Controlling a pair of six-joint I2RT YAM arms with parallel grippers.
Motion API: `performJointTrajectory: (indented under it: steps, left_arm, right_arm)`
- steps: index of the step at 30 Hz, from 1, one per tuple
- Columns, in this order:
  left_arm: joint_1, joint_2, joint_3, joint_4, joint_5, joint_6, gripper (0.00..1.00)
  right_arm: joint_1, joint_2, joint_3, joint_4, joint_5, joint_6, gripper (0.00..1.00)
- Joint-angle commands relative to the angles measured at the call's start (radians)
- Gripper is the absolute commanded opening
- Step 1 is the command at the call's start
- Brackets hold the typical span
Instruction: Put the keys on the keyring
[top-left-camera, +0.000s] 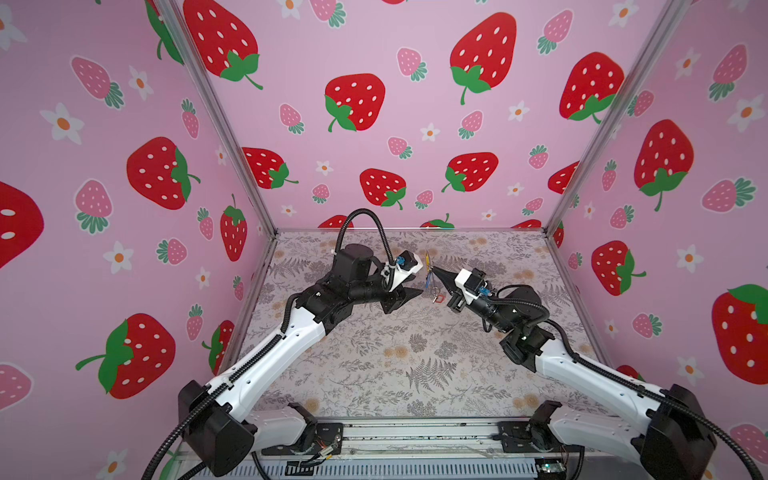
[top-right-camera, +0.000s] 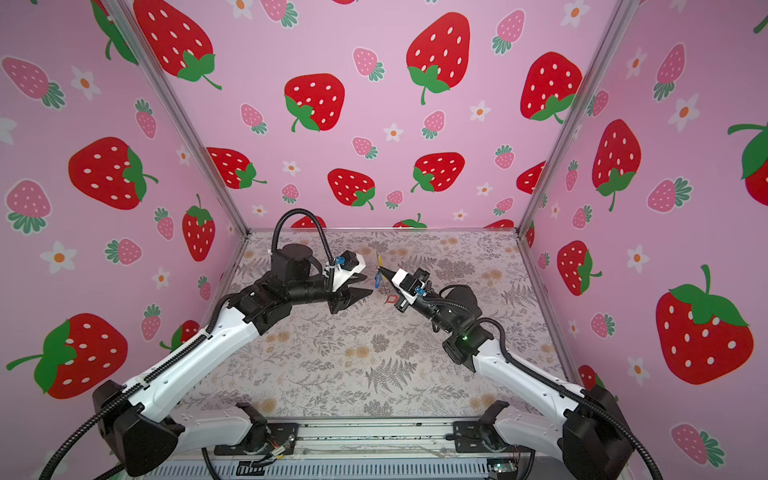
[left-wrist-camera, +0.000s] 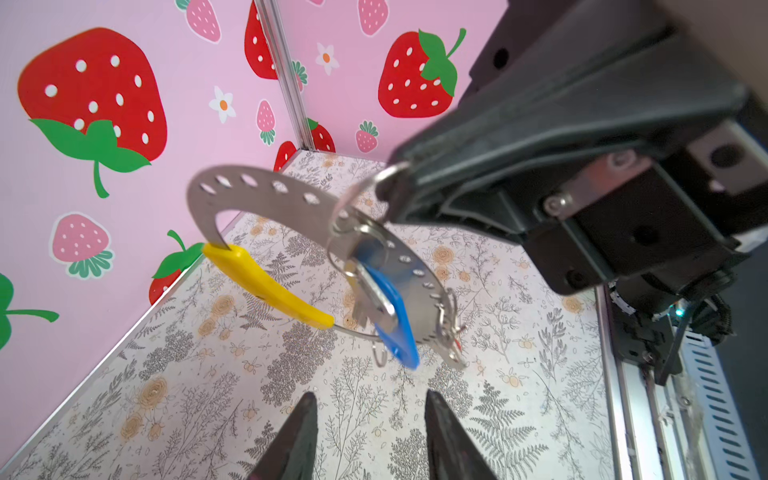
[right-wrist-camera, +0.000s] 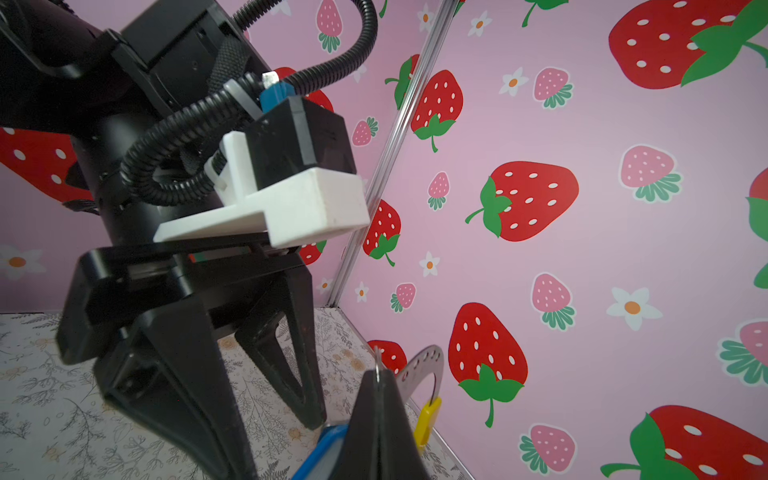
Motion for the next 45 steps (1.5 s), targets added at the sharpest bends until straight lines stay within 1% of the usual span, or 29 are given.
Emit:
performJointTrajectory:
  steps: [1, 5, 11, 20, 22, 23, 32, 34, 39, 41, 45]
  left_arm:
    - [0.003, 0.004, 0.001, 0.093, 0.032, -0.029, 0.44]
    - [-0.006, 0.010, -0.016, 0.139, 0.055, -0.051, 0.44]
    - [-0.008, 0.023, -0.012, 0.146, 0.034, -0.049, 0.44]
    - [-0.011, 0.050, 0.004, 0.169, 0.007, -0.048, 0.36]
    - [-0.011, 0.048, 0.005, 0.170, 0.005, -0.045, 0.30]
    - [-0.011, 0.047, 0.003, 0.169, 0.004, -0.042, 0.29]
    - [-0.014, 0.038, 0.001, 0.161, -0.027, -0.016, 0.24]
    - [-0.017, 0.038, 0.000, 0.171, -0.030, -0.017, 0.24]
    - [-0.029, 0.038, -0.004, 0.179, -0.035, -0.012, 0.37]
    - [-0.034, 0.036, -0.009, 0.187, -0.041, -0.009, 0.38]
    - [-0.040, 0.035, -0.009, 0.190, -0.050, 0.000, 0.30]
  right_arm:
    - [-0.006, -0.001, 0.008, 0.052, -0.015, 0.023, 0.00]
    - [-0.006, 0.003, 0.010, 0.054, -0.014, 0.026, 0.00]
    - [-0.005, 0.010, 0.012, 0.061, -0.032, 0.031, 0.00]
    - [-0.006, 0.012, 0.014, 0.069, -0.045, 0.036, 0.00]
    - [-0.005, 0.012, 0.013, 0.067, -0.044, 0.037, 0.00]
    - [-0.005, 0.011, 0.014, 0.066, -0.045, 0.037, 0.00]
    - [-0.008, 0.006, 0.007, 0.071, -0.057, 0.041, 0.00]
    - [-0.007, 0.009, 0.010, 0.068, -0.056, 0.043, 0.00]
    - [-0.007, 0.012, 0.010, 0.067, -0.049, 0.047, 0.00]
    - [-0.007, 0.013, 0.009, 0.065, -0.049, 0.049, 0.00]
    - [-0.007, 0.013, 0.009, 0.066, -0.051, 0.052, 0.00]
